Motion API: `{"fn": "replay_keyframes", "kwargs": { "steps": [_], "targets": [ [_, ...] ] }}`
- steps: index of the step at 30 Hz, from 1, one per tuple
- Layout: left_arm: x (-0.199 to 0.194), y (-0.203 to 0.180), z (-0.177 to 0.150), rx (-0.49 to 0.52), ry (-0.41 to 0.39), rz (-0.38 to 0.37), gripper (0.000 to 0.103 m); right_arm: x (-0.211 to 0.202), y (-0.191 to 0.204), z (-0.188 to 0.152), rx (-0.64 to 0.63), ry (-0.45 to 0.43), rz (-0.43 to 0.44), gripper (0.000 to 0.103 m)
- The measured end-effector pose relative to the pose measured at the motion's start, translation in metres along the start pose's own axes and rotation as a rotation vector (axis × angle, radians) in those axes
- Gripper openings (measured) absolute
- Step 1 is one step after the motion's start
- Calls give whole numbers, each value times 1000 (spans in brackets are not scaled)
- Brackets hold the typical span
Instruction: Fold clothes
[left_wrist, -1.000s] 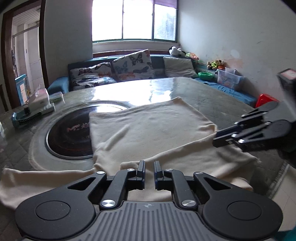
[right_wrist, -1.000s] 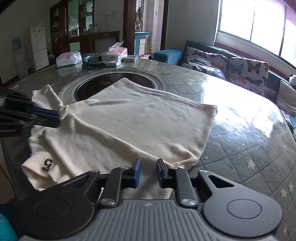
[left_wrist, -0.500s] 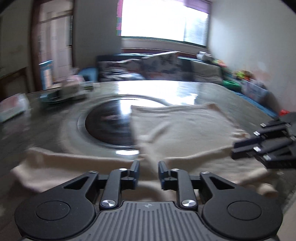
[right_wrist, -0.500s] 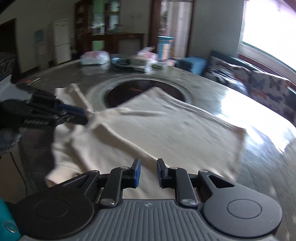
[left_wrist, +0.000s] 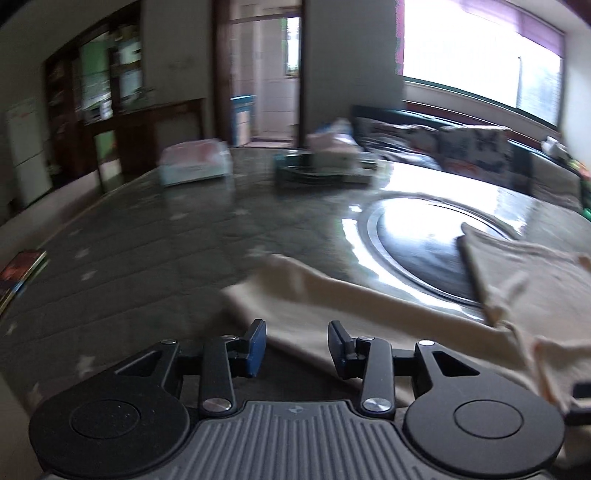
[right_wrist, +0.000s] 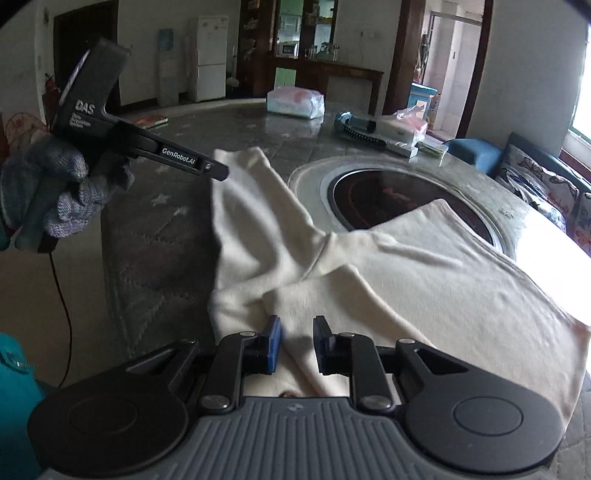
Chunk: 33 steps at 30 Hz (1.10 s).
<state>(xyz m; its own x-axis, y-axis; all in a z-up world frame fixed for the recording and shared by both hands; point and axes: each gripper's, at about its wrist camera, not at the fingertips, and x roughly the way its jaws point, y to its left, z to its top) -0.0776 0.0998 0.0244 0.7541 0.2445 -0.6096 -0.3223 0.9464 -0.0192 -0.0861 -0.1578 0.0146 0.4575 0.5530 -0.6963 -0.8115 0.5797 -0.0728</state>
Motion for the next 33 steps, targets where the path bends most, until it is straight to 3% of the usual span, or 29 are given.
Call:
{"fn": "replay_keyframes", "kwargs": {
  "steps": [3, 9, 13, 17, 19, 24, 30, 33],
  "targets": [
    [9, 15, 4, -60, 9, 49, 40, 0, 0, 0, 10, 3, -1, 19],
    [26, 28, 11, -128, 40, 66, 35, -14, -6, -1, 30, -25, -28, 19],
    [28, 27, 12, -136, 27, 39, 9, -28, -13, -4, 61, -48, -60, 19],
    [7, 17, 20, -121, -35, -35, 5, -41, -23, -12, 99, -60, -96, 19],
    [-9, 3, 26, -89, -76, -83, 5, -48, -29, -16, 125, -67, -114, 19],
    [-57, -47, 37, 6, -157, -317, 5, -64, -47, -30, 214, -95, -161, 19],
    [-95, -120, 24, 163, -163, -618, 5, -82, -70, -46, 333, -124, -206, 19],
    [-102, -155, 8, 257, -156, -714, 5, -89, -80, -54, 384, -132, -225, 19]
  ]
}}
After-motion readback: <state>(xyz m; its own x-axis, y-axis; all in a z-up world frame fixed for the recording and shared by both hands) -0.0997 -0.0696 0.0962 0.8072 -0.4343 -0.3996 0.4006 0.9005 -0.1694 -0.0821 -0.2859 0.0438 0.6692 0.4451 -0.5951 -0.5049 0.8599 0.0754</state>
